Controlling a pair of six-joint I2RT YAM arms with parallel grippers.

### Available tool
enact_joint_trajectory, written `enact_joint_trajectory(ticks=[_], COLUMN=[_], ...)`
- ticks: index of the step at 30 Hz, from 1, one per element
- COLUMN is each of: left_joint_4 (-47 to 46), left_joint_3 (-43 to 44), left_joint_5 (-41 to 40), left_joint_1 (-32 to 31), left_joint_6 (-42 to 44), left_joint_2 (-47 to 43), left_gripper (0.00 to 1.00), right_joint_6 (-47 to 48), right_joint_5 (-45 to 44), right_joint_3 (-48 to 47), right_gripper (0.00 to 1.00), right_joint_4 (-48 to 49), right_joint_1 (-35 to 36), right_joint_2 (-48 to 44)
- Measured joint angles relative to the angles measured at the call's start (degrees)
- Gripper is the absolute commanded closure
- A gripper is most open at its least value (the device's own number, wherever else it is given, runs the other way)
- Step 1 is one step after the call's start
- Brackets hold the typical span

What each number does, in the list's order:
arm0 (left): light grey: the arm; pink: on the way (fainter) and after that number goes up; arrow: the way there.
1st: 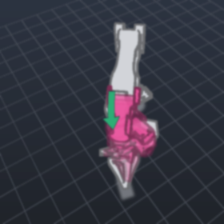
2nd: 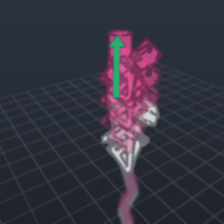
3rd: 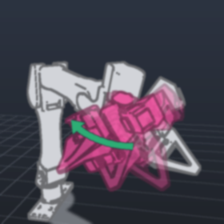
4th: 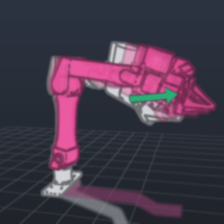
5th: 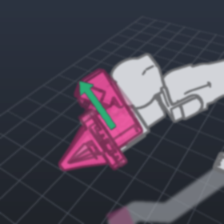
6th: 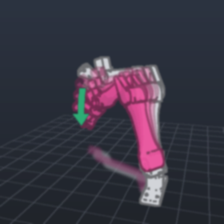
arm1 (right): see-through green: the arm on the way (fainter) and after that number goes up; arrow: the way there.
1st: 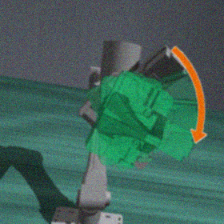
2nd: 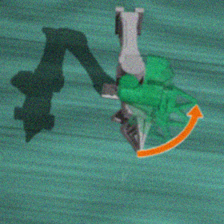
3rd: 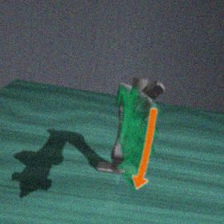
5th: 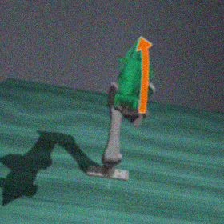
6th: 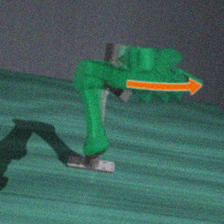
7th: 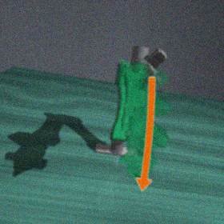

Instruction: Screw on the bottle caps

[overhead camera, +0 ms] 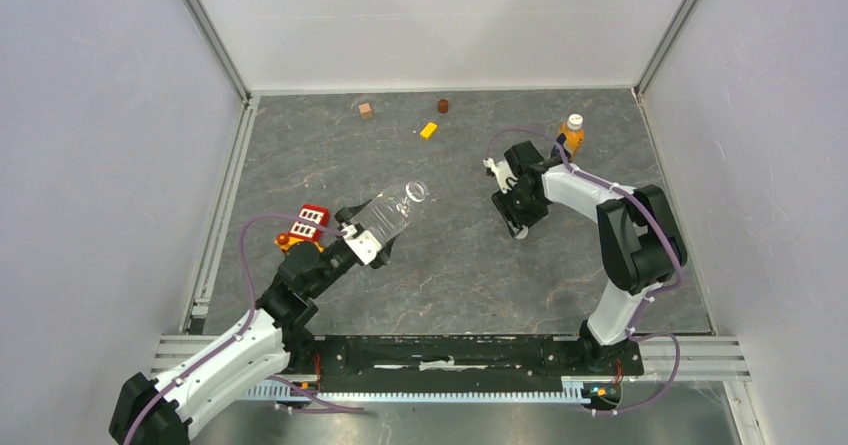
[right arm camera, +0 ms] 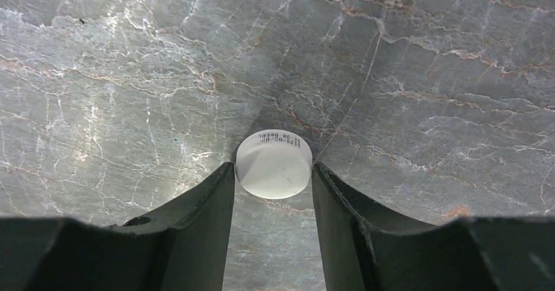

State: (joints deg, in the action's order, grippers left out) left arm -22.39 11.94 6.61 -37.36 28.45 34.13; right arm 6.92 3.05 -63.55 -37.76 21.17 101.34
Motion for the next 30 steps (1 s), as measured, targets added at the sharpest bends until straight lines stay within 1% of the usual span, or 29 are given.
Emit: enact_joint_trajectory(ticks=[5,12,14,20,22,26,30], left_joint_4=[0.02,0.04,0.07,0.26,0.66,1.57,2.82], left_joint_3=[0.0,0.0,0.0,0.0,0.0,0.0,0.17], left_joint_5=[0.02,0.04,0.07,0.24,0.63,1.4,2.84], left_joint_1=[0.0,0.0,0.0,0.0,0.0,0.0,0.0], left_joint_6=[0.0,-0.02,0.0,0.0,-0.02,0.0,0.63], left_joint_2=[0.0,0.0,0.0,-0.02,-0.02,0.0,0.48], left_gripper=[0.58,0.58,0.58,0.58,0.58,0.58,0.57], right_joint_6=[-0.02,-0.15,-0.15,-0.5,-0.2,0.39,2.03], right_joint_5=[-0.83,-1.81,-1.88,-2.05,-1.99,-0.68,2.49], right_joint_3=[0.0,0.0,0.0,-0.15,-0.22,-0.52,-2.54], right_gripper=[0.5,0.48,0.52,0.76,0.82,0.85,0.87], right_joint_4=[-0.02,-0.02,-0.02,-0.26,-0.44,-1.75,-4.11], right_joint_1=[0.79,1.01,1.2,1.33,1.36,1.36,1.79], right_joint_2=[0.0,0.04,0.31,0.61,0.61,-0.76,-5.7])
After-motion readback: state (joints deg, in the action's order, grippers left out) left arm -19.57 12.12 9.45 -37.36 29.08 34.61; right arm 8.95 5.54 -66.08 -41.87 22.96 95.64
